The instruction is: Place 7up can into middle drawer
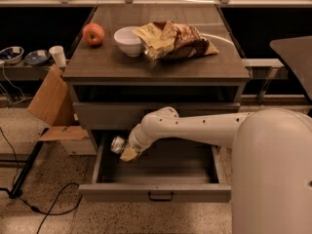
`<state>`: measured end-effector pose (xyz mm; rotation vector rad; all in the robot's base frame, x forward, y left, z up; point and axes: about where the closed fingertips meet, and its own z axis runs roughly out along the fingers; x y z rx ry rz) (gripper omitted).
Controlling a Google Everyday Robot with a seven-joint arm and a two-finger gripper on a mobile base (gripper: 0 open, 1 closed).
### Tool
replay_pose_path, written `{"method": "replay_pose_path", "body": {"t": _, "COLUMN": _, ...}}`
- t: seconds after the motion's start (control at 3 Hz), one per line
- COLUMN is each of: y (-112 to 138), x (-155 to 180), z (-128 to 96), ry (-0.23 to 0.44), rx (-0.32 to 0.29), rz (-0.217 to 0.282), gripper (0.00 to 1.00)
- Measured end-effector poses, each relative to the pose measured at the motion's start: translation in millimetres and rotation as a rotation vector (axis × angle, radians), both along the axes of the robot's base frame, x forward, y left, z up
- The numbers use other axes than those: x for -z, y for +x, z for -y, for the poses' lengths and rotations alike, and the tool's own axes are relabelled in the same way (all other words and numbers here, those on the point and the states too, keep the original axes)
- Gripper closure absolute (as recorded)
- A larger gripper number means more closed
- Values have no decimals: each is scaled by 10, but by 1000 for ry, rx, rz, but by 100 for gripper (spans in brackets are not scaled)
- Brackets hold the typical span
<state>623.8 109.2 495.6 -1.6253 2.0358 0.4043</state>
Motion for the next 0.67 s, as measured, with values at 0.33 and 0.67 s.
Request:
{"method": "replay_pose_path", "body": {"t": 0.33, "y": 17, "x": 185, "z": 169, "ry": -8, "rx": 59, "rz": -39, "gripper": 100}}
{"method": "replay_pose_path", "body": {"t": 0.67, "y": 35, "x": 301, "z": 303, "ry": 2, "rx": 109, "rz": -55, "gripper": 100}}
